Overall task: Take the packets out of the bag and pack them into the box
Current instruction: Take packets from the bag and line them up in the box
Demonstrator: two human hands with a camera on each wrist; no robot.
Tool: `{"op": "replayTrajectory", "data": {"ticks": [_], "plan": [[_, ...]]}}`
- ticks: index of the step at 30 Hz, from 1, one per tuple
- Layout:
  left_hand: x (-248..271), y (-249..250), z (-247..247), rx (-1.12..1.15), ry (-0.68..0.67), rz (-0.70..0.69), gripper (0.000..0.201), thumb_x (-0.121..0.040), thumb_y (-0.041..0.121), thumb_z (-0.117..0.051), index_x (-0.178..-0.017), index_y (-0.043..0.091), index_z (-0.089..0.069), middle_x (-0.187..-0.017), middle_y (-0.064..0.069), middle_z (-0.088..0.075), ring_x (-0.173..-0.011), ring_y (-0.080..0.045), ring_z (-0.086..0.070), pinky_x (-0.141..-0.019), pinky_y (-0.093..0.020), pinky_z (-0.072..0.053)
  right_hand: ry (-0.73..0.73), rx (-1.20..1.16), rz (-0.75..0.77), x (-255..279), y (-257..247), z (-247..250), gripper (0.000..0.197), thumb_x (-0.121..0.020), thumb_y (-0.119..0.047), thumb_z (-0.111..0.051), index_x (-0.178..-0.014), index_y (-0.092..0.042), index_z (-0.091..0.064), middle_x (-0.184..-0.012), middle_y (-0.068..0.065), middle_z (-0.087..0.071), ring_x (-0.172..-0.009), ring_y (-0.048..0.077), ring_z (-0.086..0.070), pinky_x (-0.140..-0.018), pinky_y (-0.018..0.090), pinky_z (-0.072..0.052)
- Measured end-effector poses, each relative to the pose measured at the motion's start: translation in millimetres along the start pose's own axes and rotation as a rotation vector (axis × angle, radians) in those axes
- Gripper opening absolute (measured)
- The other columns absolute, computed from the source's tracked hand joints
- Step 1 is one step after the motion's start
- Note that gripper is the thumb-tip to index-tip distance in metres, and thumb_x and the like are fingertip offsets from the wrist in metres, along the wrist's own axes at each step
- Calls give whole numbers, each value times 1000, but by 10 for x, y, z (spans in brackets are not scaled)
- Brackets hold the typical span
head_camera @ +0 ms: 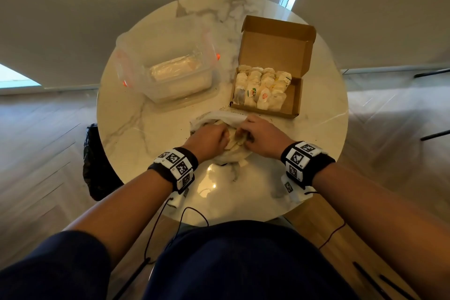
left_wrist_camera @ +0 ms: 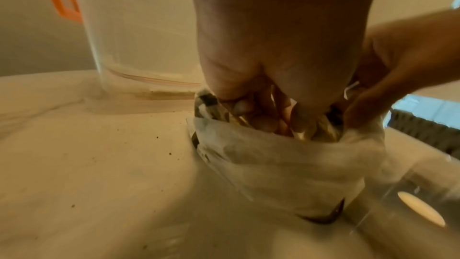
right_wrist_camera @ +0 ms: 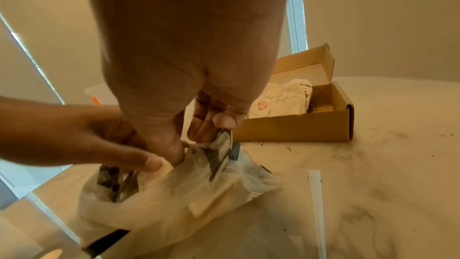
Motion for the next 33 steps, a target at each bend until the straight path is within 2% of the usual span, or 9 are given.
{"op": "replayTrajectory", "data": {"ticks": [3,7,11,15,19,23,26,30,33], "plan": [[47,51,144,221,33,28,9,-95,23,-58,-96,18,-51,-83,4,-60,-74,-13,-55,-64,-28,-42,-7,15,28,-37,6,-11,42,-76,-9,-74,-116,-16,-64,-112,4,-51,-97,21,-53,-80,43,-51],[106,116,302,373,80,61,14,-95,21,-62,-102,16,-51,-86,5,-65,-74,-2,-59,-64,-15,-44,-9,73,40,-108,-26,-49,57,-71,-33,-84,-119,-20,-57,-114,0,-48,-98,16,-49,-77,37,-49],[137,130,359,418,104,58,13,-95,22,-63,-101,19,-52,-86,5,-67,-72,3,-59,-64,-7,-41,6,108,84,-164,-55,-148,48,-82,-47,-74,-117,-18,-58,-112,2,-51,-96,15,-49,-77,34,-47],[137,76,373,341,123,80,11,-96,27,-59,-104,22,-54,-90,7,-67,-76,-3,-61,-67,-16,-44,29,76,83,-184,-92,-144,21,-98,-24,-53,-111,-11,-63,-104,9,-57,-96,26,-56,-79,38,-47],[118,-74,319,78,74,8,21,-97,27,-57,-117,21,-62,-115,3,-62,-95,-15,-60,-82,-29,-47,63,70,52,-153,-64,-95,21,-100,-20,-49,-106,-9,-66,-101,12,-61,-94,27,-57,-76,32,-40],[80,-169,266,-133,74,-32,41,-93,24,-60,-134,22,-59,-134,0,-54,-108,-22,-59,-88,-39,-49,28,87,25,-139,2,-72,21,-99,-21,-50,-99,-9,-67,-95,11,-60,-91,27,-57,-72,30,-38],[27,-176,238,-240,53,4,49,-91,26,-60,-139,24,-53,-136,-2,-53,-111,-27,-59,-86,-41,-49,15,70,18,-136,30,-72,21,-99,-22,-49,-85,-14,-62,-84,2,-50,-83,25,-54,-69,31,-36],[-42,-153,207,-329,52,65,50,-91,47,-59,-137,31,-47,-128,0,-56,-103,-27,-62,-80,-39,-48,15,61,10,-133,27,-76,23,-99,-24,-51,-76,-26,-47,-80,-1,-46,-76,19,-46,-67,31,-34],[-88,-120,206,-295,87,91,38,-96,42,-53,-132,32,-51,-120,0,-60,-99,-26,-63,-79,-38,-48,15,53,9,-128,37,-77,24,-97,-24,-53,-75,-26,-45,-78,-2,-46,-75,18,-46,-66,31,-33]]}}
Point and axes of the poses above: each hand's wrist, its own x-axis away from the middle knuckle, its own z-axis out of the back of the hand, y = z × x, the point moved 1 cm from there along -x, towards the middle knuckle
